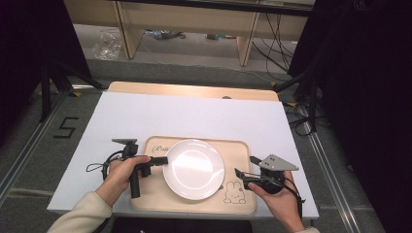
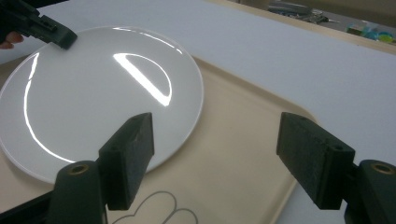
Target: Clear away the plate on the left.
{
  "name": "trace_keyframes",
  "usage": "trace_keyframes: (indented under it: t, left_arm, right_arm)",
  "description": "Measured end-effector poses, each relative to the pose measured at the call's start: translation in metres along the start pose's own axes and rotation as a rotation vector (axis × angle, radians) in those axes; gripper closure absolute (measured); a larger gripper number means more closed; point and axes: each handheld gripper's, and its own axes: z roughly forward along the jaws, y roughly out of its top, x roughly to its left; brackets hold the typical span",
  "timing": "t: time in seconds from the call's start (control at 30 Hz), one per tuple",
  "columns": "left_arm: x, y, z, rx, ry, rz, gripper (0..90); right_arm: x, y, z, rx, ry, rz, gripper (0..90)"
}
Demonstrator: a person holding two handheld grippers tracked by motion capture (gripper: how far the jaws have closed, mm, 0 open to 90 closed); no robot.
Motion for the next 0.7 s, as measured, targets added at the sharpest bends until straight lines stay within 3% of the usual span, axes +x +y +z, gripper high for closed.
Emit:
trace_keyframes:
  t: [0.17,0.23,0.3,0.47,0.63,0.7]
  left_arm:
    - [0.000,0.001,0.000,-0.005,0.035,0.004,86.3]
    - [0.005,0.003,-0.001,0.010,0.024,0.059,86.3]
    - [0.004,0.002,0.000,0.010,0.041,0.059,86.2]
    - [0.005,0.004,-0.001,0.042,0.067,0.110,83.3]
    - [-0.004,0.007,-0.006,0.026,0.143,0.203,69.5]
    - [-0.013,0.008,-0.012,0.028,0.199,0.277,56.9]
  right_arm:
    - [-0.001,0.000,-0.001,-0.002,-0.011,-0.019,28.4]
    - [0.000,0.000,0.000,-0.001,0.000,-0.003,28.3]
    - [0.000,0.000,0.000,0.003,0.002,-0.006,28.3]
    - [0.000,0.000,-0.001,0.000,0.000,-0.004,28.3]
    - [0.000,0.000,-0.001,-0.001,0.000,-0.009,28.1]
    - [-0.001,0.000,-0.001,-0.002,-0.010,-0.016,28.0]
